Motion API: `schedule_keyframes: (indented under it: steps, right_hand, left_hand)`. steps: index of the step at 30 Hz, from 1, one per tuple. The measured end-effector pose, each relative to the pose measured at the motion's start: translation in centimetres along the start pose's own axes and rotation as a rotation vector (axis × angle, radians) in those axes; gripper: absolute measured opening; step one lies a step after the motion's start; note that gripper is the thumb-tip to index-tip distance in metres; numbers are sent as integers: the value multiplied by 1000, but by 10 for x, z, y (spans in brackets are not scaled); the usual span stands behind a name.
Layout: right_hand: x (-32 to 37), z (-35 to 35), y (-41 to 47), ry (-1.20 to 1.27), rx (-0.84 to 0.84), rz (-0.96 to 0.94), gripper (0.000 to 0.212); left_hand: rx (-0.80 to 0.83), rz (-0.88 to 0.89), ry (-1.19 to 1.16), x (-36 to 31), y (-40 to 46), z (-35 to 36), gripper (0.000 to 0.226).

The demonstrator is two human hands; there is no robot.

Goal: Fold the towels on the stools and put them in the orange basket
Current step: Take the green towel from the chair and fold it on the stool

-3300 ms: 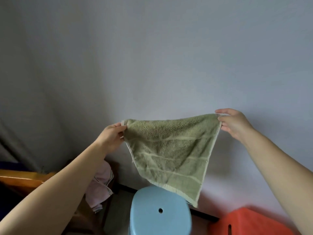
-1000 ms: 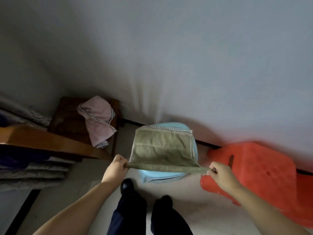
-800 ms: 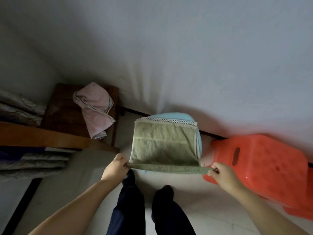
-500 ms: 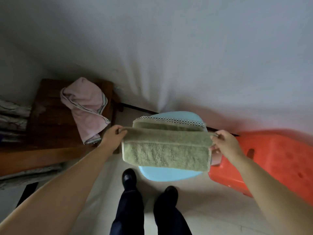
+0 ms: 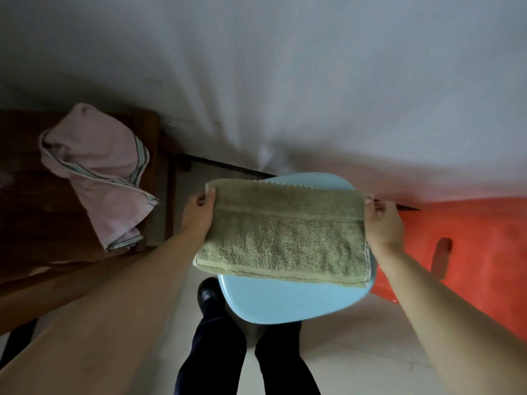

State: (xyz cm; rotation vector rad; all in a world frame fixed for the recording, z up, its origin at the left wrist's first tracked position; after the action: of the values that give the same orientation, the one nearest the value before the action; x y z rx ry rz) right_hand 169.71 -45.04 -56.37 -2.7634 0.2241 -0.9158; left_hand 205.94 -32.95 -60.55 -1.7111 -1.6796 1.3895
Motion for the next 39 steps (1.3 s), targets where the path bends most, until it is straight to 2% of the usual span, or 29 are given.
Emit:
schedule_keyframes:
  steps: [4,9,12,17,20,23,26,29,32,36,39]
  right_hand:
    - [3,-4,-36,46,17,-23,25]
    - [-7,19,-59,-21,147,87,54]
    - [-9,27,-59,6,159,172,58]
    - [-5,21,-57,270,243,276,26]
    - [-17,-2,-47,308,175,193,18]
    - [-30,-30,-45,186,113,86,22]
    - [-42,-31,-56,46,166,4,25]
    - [-49,-22,-63,-2,188,23,24]
    - [-55,-20,-71,-54,259,39,23]
    - [-49,-32,-79,-84,332,2,21]
    - [-20,-45,-78,-42,235,-77,12]
  left_hand:
    - [42,-38,184,23,-25,-7,62]
    - [16,17,236,39,-49,-13,53]
    - [-31,45,219,37,-58,-11,51]
    - [-94,97,189,31,-73,-7,40]
    - [-113,180,135,24,-85,-6,33]
    - [-148,260,175,25,-93,3,25]
    - [-223,202,309,42,-89,15,29]
    - [-273,166,391,47,-86,18,33]
    - [-234,167,393,45,-84,7,35]
    - [-38,141,370,45,-79,-4,34]
    - [91,173,624,42,-78,3,35]
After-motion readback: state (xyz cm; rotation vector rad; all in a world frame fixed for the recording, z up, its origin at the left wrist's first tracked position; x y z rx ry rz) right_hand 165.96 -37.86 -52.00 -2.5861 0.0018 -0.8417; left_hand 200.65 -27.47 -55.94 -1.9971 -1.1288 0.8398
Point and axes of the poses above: each hand's wrist, its own y-axis towards the middle knuckle, its own z-axis out of the palm, x = y × z, the point moved 6 cm from there along y, towards the middle knuckle, and after that the axes turned 14 degrees about -z, right-handed, at the moved point
